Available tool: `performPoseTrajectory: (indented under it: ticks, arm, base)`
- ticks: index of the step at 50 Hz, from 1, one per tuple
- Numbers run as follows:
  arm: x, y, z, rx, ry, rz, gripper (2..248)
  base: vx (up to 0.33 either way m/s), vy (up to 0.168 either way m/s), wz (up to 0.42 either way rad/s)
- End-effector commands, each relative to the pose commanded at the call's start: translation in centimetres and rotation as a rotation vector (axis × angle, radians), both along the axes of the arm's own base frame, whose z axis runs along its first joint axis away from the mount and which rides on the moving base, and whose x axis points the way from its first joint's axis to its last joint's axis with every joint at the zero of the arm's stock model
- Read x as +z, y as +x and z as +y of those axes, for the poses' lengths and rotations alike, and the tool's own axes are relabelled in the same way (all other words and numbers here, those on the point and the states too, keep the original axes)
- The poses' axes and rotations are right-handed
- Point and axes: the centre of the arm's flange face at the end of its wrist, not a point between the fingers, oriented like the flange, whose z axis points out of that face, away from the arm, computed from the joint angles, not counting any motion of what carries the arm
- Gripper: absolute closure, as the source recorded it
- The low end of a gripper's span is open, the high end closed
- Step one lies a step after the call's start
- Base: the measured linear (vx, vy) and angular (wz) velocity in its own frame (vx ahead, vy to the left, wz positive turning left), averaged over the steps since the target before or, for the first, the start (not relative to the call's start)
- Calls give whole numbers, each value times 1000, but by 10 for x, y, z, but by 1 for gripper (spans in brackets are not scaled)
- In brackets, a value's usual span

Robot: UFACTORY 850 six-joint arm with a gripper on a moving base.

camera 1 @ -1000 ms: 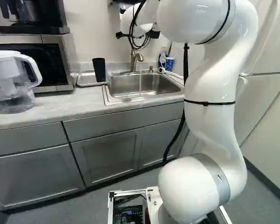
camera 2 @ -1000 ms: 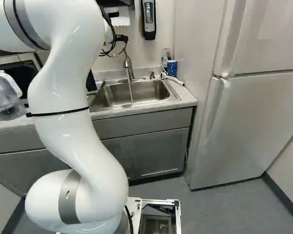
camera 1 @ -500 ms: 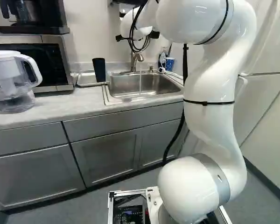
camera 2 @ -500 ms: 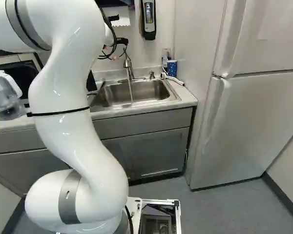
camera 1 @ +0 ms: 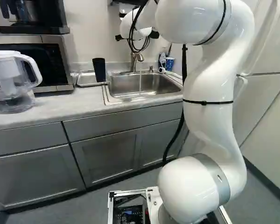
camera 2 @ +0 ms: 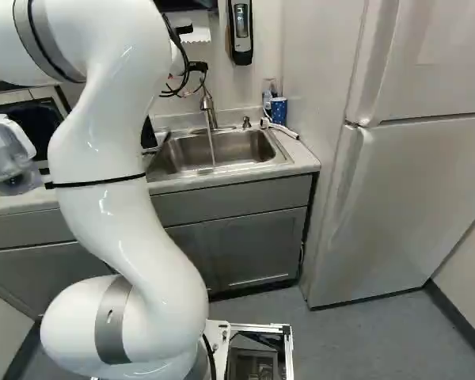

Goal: Rinse the cup and place it in the tray

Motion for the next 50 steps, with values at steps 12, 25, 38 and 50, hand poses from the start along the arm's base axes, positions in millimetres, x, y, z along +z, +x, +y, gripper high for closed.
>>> performPoseTrajectory:
  ticks: [12, 25, 38, 50]
  arm:
    - [-1, 9, 2, 0, 1, -5, 3]
    - [-4, 23, 7, 4, 3, -14, 3]
    - [-5, 31, 18, 16, 4, -21, 3]
    - [-5, 31, 18, 16, 4, -21, 3]
  base:
    - [0, 0, 0]
    - [0, 0, 0]
    - [0, 0, 0]
    - [0, 0, 0]
